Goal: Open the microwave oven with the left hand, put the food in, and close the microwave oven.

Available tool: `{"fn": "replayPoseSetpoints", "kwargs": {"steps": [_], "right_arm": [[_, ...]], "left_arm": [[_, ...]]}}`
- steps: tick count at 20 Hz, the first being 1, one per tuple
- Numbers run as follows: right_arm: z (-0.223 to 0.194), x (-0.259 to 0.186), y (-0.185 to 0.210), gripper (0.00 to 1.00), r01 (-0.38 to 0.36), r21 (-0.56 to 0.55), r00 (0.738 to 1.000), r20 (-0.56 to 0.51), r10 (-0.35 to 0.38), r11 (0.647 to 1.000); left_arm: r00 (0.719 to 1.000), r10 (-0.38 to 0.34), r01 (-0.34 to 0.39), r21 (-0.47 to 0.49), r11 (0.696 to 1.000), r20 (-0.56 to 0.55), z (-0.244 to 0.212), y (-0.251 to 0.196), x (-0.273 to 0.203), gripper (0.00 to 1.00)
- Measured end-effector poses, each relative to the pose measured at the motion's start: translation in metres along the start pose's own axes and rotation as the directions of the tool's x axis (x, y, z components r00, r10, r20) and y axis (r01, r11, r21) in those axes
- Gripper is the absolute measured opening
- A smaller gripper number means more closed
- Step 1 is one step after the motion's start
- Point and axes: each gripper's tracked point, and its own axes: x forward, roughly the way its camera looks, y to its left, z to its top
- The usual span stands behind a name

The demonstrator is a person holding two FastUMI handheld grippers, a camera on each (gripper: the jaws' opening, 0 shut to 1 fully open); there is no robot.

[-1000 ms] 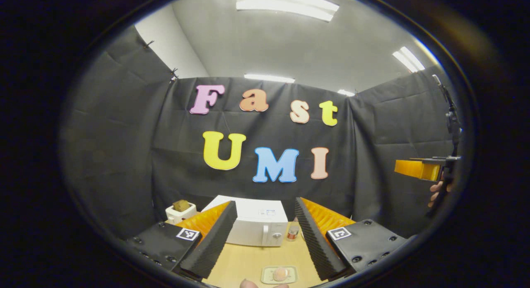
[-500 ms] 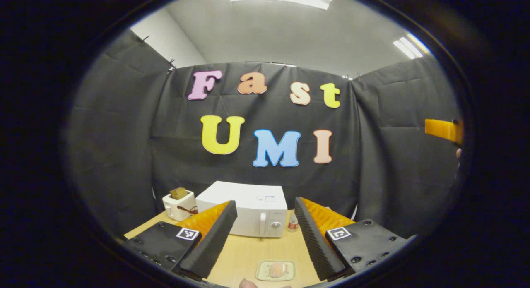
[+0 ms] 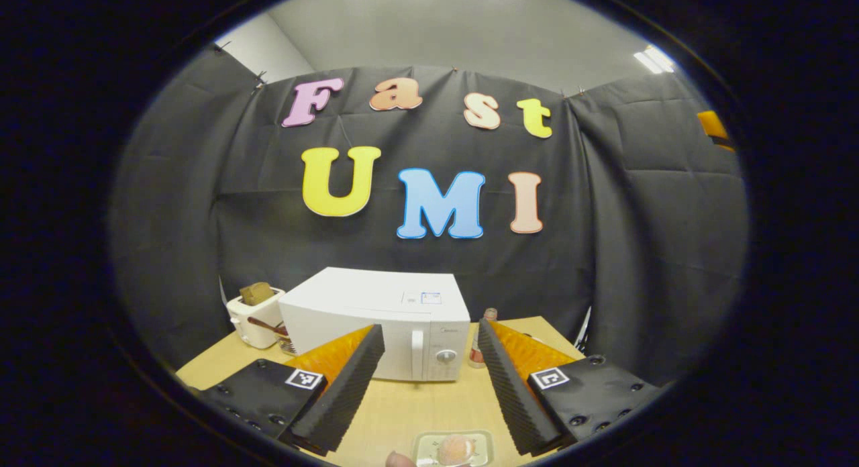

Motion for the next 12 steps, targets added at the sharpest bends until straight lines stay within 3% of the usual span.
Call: {"fn": "replayPoseSetpoints", "kwargs": {"steps": [6,7,9,12], "right_arm": [[-0.032,0.049,0.003,0.81,0.114,0.013,0.987,-0.119,-0.112,0.993],[-0.039,0.054,0.002,0.81,0.131,-0.001,0.982,-0.138,-0.129,0.991],[-0.051,0.064,0.002,0.81,0.150,-0.033,0.972,-0.176,-0.154,0.988],[-0.064,0.078,0.001,0.81,0.172,-0.034,0.960,-0.220,-0.175,0.985]], "left_arm": [[0.985,-0.081,0.083,0.013,0.996,-0.150,-0.103,-0.002,0.103,0.99],[0.980,-0.087,0.090,0.007,0.996,-0.181,-0.120,-0.002,0.116,0.96],[0.974,-0.084,0.085,-0.003,0.996,-0.211,-0.141,0.002,0.141,0.94],[0.971,-0.058,0.060,0.001,0.998,-0.234,-0.163,0.011,0.174,1.00]]}}
